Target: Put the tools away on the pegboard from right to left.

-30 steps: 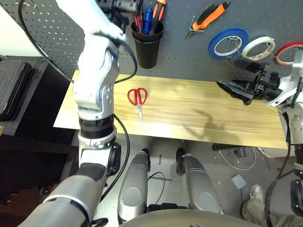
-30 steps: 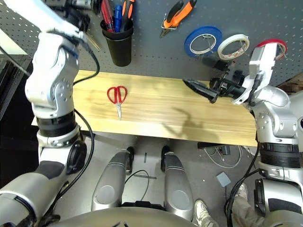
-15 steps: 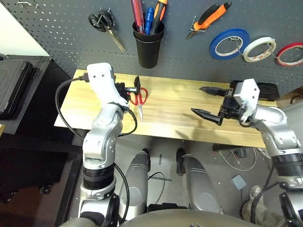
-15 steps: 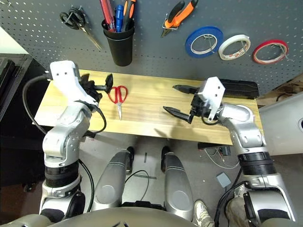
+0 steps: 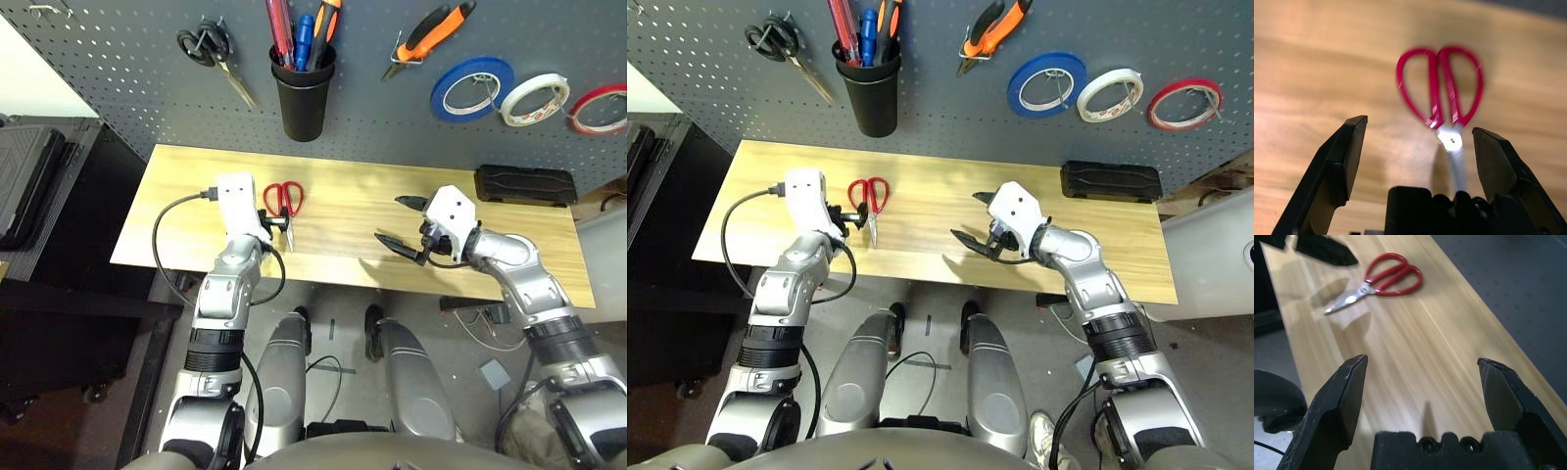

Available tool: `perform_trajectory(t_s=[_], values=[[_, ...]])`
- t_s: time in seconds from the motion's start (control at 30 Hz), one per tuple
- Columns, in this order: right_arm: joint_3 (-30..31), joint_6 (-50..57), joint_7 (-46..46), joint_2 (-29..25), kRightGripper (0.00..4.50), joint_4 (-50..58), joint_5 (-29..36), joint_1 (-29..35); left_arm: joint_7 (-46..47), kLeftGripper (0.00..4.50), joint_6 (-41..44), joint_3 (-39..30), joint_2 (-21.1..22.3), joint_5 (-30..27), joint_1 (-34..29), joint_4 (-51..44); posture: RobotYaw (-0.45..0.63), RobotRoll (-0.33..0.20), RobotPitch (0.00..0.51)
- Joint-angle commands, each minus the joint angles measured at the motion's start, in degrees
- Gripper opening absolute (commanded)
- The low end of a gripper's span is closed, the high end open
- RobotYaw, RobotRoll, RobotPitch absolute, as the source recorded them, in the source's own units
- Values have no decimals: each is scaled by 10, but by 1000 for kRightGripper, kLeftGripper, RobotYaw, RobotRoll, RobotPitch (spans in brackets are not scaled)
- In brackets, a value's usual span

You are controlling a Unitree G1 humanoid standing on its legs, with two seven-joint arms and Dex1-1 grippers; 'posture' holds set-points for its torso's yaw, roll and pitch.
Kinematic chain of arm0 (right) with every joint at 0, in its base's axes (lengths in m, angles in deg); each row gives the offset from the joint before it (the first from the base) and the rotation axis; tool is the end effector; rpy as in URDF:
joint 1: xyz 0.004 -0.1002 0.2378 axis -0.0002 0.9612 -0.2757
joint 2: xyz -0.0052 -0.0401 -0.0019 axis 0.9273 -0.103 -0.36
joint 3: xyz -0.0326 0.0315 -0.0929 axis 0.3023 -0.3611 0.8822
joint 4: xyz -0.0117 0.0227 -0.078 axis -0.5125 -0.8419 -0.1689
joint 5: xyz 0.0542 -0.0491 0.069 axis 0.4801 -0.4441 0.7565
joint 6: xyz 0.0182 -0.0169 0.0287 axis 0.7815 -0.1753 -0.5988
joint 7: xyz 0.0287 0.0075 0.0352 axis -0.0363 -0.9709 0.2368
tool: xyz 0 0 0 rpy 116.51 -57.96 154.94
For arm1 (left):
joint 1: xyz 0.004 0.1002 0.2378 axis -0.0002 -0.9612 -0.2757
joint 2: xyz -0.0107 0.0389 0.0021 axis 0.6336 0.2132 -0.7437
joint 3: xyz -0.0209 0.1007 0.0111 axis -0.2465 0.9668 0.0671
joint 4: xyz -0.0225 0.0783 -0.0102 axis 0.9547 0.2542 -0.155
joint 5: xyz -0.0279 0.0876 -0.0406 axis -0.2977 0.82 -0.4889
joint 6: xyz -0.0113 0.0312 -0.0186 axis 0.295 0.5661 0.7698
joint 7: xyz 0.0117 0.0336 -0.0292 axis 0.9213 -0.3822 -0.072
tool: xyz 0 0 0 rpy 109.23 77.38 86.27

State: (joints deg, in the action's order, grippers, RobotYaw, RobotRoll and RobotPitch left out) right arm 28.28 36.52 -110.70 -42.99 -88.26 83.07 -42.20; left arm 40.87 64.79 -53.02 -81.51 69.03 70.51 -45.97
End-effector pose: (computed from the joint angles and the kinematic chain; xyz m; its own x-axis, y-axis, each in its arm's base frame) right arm 0.2689 -0.1867 0.0915 0.6365 0.7413 -0.2131 -0.7582 0.5506 -0.3493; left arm 0.2658 0.1587 0.0633 0.9253 0.0288 -0.3782 -0.0062 0.9981 0.0609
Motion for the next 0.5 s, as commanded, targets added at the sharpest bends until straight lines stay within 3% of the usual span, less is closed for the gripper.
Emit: perform_trajectory(t_s=[0.03, 0.5], values=[[14, -2, 2, 5, 4500, -12, -10, 1, 7, 4473, -48, -11, 5, 10, 17, 76, 201, 0, 362], [29, -9, 13, 16, 4500, -11, -29, -2, 51, 4473, -170, -56, 7, 7, 161, 347, 183, 0, 355]])
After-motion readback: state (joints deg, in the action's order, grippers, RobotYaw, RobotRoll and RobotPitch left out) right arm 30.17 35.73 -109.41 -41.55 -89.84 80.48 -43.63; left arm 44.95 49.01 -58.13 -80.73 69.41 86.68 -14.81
